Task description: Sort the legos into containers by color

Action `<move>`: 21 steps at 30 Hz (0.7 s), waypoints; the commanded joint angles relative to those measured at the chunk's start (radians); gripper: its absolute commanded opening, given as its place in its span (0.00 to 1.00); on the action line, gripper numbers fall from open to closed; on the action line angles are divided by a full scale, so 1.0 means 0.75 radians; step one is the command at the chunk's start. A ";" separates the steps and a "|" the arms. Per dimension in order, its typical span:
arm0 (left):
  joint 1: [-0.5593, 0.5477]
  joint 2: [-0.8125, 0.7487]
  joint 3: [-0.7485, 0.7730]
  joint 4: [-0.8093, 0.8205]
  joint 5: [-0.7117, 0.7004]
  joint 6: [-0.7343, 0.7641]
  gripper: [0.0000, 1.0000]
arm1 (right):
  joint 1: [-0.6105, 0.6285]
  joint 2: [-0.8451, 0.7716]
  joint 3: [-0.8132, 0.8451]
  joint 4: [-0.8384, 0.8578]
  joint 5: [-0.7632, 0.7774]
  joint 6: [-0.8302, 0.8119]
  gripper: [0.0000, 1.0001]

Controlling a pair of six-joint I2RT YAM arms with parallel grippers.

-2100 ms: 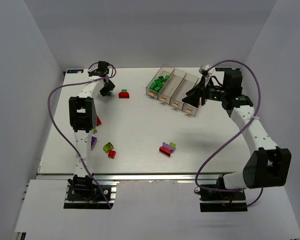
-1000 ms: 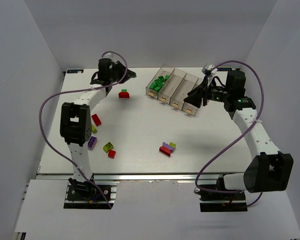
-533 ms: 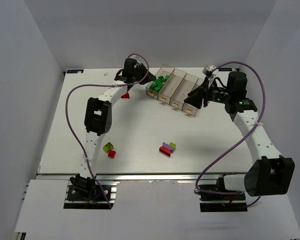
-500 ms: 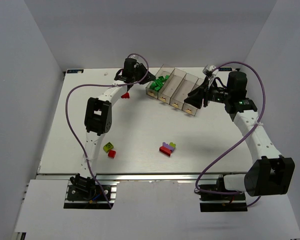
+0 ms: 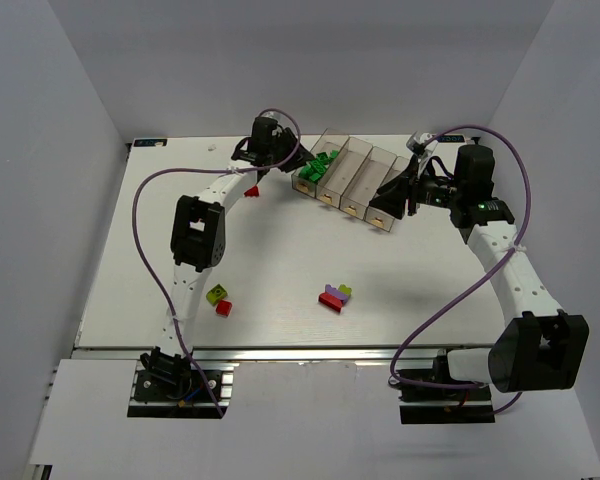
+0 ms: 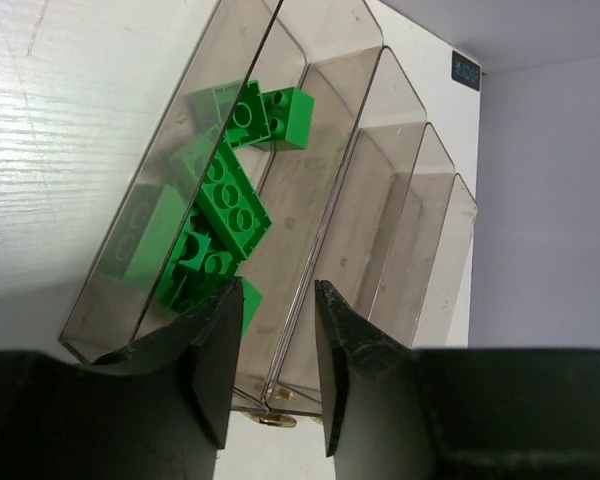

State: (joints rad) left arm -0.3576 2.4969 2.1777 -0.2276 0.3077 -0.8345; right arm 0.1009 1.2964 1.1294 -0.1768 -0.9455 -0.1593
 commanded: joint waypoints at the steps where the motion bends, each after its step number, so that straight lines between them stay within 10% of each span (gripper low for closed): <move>1: -0.008 -0.055 0.052 -0.024 -0.005 0.045 0.43 | -0.006 -0.017 0.008 0.048 -0.026 0.018 0.53; 4: 0.031 -0.118 0.064 -0.128 -0.229 0.096 0.00 | -0.006 -0.029 0.010 0.025 -0.014 -0.002 0.53; 8: 0.121 -0.181 0.038 -0.307 -0.460 0.074 0.00 | -0.006 -0.035 -0.005 0.019 -0.005 -0.009 0.53; 13: 0.176 -0.188 0.066 -0.572 -0.592 0.237 0.63 | -0.006 -0.029 -0.011 0.035 -0.007 0.008 0.53; 21: 0.180 -0.153 0.013 -0.746 -0.674 0.495 0.69 | -0.006 -0.002 0.000 0.056 -0.020 0.034 0.53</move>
State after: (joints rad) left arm -0.1902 2.4454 2.1937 -0.7128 -0.1585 -0.5709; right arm 0.1001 1.2968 1.1290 -0.1764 -0.9451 -0.1505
